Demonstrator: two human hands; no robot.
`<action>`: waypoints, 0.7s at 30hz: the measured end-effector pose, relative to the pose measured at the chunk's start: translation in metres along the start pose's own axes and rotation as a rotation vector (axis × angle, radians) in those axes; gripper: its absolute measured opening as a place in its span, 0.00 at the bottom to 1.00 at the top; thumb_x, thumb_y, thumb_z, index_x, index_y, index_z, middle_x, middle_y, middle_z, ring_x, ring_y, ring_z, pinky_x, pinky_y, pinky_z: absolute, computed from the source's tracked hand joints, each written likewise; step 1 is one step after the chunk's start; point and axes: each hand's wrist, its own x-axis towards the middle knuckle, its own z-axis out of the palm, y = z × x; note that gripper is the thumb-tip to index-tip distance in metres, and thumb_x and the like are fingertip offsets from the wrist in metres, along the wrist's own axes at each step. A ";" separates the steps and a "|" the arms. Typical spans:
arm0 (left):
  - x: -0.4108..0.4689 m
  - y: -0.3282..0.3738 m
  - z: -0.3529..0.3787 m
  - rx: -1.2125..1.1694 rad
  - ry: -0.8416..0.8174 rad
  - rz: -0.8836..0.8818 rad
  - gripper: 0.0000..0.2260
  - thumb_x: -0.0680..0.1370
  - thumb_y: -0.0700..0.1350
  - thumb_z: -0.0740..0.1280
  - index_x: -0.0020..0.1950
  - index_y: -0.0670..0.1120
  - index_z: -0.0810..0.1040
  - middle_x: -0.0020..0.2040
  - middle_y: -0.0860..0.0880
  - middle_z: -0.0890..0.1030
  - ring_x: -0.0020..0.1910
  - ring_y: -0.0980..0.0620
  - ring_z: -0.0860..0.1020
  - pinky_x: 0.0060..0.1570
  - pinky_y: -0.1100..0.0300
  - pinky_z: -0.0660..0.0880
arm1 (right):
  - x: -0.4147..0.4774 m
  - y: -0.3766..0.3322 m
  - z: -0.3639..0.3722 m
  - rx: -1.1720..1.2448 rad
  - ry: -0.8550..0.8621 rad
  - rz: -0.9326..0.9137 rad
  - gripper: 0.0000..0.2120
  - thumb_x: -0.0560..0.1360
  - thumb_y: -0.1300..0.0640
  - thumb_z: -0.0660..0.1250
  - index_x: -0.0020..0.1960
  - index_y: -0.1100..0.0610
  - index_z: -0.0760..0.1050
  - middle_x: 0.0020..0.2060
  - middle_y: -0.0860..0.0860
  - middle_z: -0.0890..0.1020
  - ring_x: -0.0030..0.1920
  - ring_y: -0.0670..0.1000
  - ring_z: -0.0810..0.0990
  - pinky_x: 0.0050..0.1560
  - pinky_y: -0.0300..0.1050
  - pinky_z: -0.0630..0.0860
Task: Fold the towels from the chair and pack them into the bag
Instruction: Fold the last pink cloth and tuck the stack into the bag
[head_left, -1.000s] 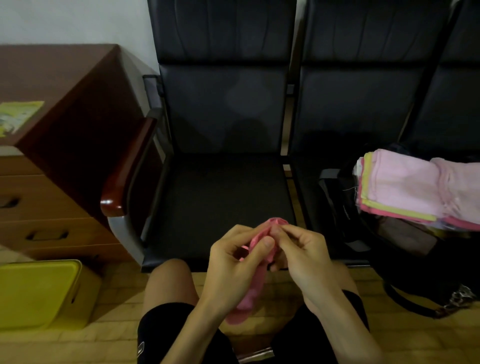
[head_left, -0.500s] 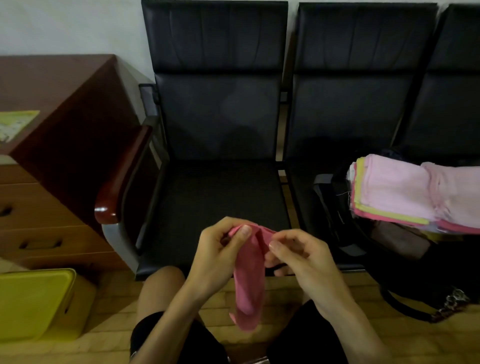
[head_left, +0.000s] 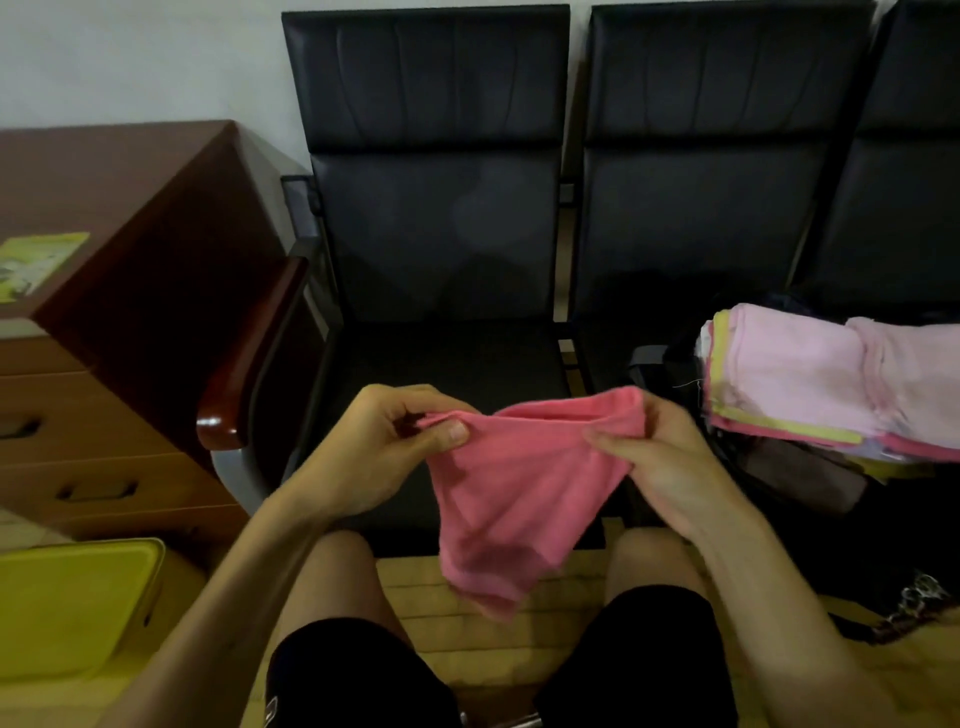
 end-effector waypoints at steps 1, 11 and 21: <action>-0.001 -0.003 -0.004 0.059 -0.009 -0.026 0.08 0.76 0.44 0.68 0.53 0.52 0.83 0.47 0.55 0.84 0.50 0.58 0.83 0.48 0.65 0.79 | -0.003 -0.012 0.001 -0.064 -0.027 -0.073 0.18 0.59 0.59 0.75 0.49 0.59 0.79 0.41 0.49 0.86 0.45 0.49 0.85 0.45 0.42 0.81; -0.013 -0.033 -0.015 -0.042 0.026 -0.153 0.09 0.76 0.50 0.69 0.48 0.46 0.83 0.46 0.49 0.84 0.48 0.52 0.83 0.51 0.56 0.80 | -0.019 -0.025 0.016 -0.253 -0.126 -0.203 0.09 0.64 0.54 0.75 0.44 0.53 0.85 0.41 0.52 0.87 0.44 0.51 0.86 0.43 0.45 0.83; -0.004 -0.018 0.039 -0.322 0.237 -0.093 0.13 0.82 0.53 0.60 0.52 0.46 0.80 0.45 0.52 0.82 0.45 0.52 0.80 0.48 0.53 0.76 | -0.018 -0.003 0.010 0.161 0.073 -0.007 0.10 0.72 0.49 0.68 0.44 0.53 0.86 0.41 0.52 0.85 0.44 0.48 0.83 0.44 0.40 0.80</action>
